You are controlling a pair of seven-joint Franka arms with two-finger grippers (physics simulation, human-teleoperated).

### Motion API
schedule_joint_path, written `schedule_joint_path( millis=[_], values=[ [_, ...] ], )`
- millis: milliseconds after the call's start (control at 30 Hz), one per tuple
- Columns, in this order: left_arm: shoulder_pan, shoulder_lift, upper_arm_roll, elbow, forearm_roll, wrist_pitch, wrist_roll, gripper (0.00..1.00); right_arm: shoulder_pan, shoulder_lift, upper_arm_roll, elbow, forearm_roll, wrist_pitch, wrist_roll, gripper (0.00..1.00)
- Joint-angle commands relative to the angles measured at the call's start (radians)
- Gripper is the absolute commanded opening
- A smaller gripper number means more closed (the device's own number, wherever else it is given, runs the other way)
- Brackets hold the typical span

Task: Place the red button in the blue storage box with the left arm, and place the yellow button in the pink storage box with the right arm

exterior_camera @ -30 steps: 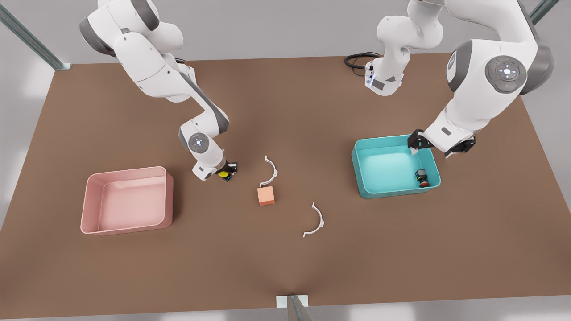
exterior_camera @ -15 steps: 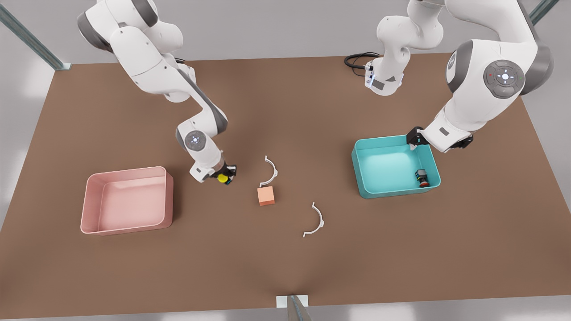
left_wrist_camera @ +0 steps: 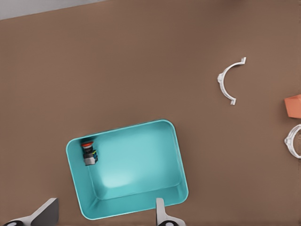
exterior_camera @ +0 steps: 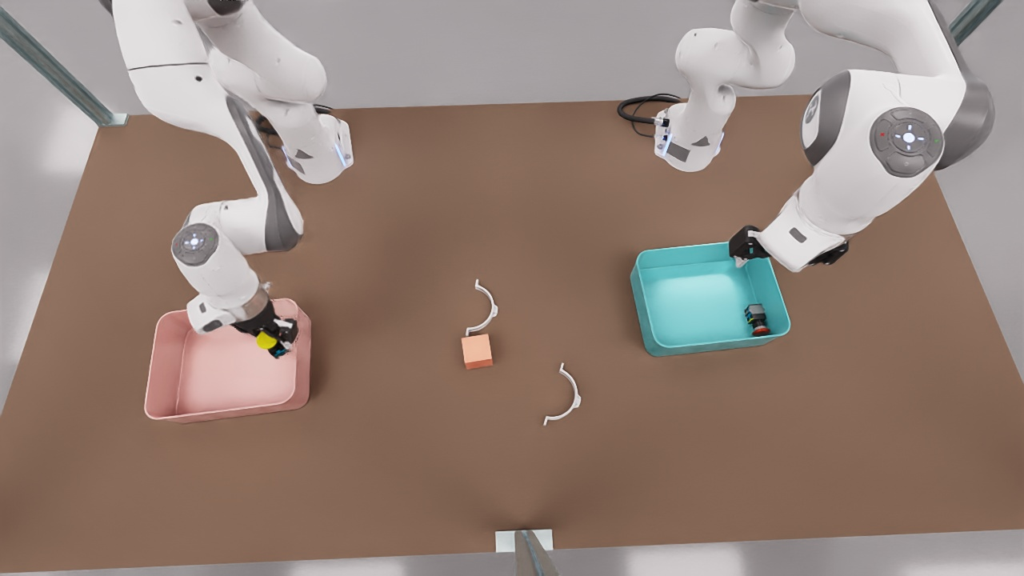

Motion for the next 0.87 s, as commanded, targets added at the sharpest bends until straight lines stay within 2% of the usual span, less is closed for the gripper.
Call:
schedule_joint_path(
  millis=[0,100,133,200,233,267,300,333,367,400,433,467,600,833],
  values=[
    [0.002,-0.005,0.002,0.0,-0.019,0.0,0.003,1.0,-0.092,0.011,0.039,0.001,-0.001,-0.038,-0.324,0.58],
    [0.002,-0.006,0.002,0.01,-0.018,-0.002,0.0,1.0,-0.155,0.033,0.045,-0.003,0.0,-0.035,-0.393,0.59],
    [0.001,-0.006,0.002,0.011,-0.018,-0.002,-0.001,1.0,-0.153,0.036,0.044,-0.007,0.0,-0.035,-0.393,0.68],
    [0.001,-0.006,0.002,0.013,-0.018,-0.002,-0.001,1.0,-0.144,0.047,0.041,-0.016,0.002,-0.03,-0.386,0.77],
    [0.002,-0.006,0.002,0.013,-0.018,-0.002,-0.001,1.0,-0.141,0.051,0.039,-0.016,0.003,-0.028,-0.38,0.94],
    [0.002,-0.006,0.002,0.013,-0.018,-0.002,0.0,1.0,-0.086,0.039,0.001,-0.005,0.005,-0.039,-0.36,1.0],
    [0.002,-0.006,0.002,0.013,-0.018,-0.002,0.0,1.0,0.06,0.013,-0.137,0.013,0.008,-0.076,-0.358,1.0],
    [0.002,-0.006,0.002,0.013,-0.018,-0.002,0.0,1.0,0.135,-0.027,-0.186,0.085,0.09,-0.229,-0.361,1.0],
    [0.002,-0.006,0.002,0.013,-0.018,-0.002,0.0,1.0,0.195,-0.016,-0.207,0.307,0.124,-0.502,-0.312,1.0],
    [0.002,-0.006,0.002,0.013,-0.018,-0.002,0.0,1.0,0.256,-0.012,-0.241,0.418,0.121,-0.666,-0.281,1.0],
    [0.002,-0.006,0.002,0.013,-0.018,-0.002,0.0,1.0,0.252,-0.012,-0.255,0.501,0.118,-0.752,-0.332,1.0],
    [0.002,-0.006,0.002,0.013,-0.016,-0.002,0.0,1.0,0.247,0.05,-0.261,0.663,0.106,-0.91,-0.337,1.0],
    [0.001,-0.005,0.002,0.016,-0.013,-0.002,0.0,1.0,0.215,0.172,-0.218,0.805,0.109,-0.929,-0.337,1.0],
    [-0.001,-0.005,0.002,0.019,-0.013,-0.002,0.0,1.0,0.24,0.173,-0.22,0.874,0.112,-0.921,-0.327,1.0]
  ],
)
